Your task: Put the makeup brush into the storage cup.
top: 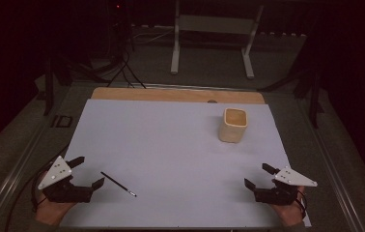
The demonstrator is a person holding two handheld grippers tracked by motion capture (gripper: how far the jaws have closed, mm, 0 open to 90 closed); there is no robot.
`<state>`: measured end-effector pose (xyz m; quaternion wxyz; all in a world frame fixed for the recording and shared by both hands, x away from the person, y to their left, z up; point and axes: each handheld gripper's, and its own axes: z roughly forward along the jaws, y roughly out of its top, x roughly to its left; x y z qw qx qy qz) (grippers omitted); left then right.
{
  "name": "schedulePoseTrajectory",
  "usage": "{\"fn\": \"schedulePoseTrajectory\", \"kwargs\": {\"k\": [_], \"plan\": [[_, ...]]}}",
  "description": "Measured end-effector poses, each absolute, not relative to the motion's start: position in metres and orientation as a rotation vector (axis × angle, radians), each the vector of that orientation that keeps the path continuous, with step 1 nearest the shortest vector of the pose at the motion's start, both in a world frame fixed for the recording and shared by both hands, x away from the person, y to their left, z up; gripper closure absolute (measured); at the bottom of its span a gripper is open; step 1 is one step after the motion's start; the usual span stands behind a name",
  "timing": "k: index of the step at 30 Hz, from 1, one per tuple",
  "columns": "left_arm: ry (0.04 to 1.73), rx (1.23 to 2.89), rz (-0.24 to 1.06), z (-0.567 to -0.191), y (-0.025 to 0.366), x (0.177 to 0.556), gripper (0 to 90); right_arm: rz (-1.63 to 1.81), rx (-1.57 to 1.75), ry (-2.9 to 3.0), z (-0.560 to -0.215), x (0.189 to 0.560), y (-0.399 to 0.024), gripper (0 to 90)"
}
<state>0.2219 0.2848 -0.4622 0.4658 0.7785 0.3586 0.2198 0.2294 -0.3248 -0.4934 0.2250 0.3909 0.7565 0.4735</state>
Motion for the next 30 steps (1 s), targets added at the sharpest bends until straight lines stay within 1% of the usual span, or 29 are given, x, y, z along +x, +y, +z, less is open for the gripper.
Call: {"fn": "schedulePoseTrajectory", "kwargs": {"k": [30], "plan": [[0.795, 2.018, 0.511, -0.444, 0.276, 0.24, 2.1, 1.307, 1.08, 2.078, -0.493, 0.228, -0.326, 9.5]]}}
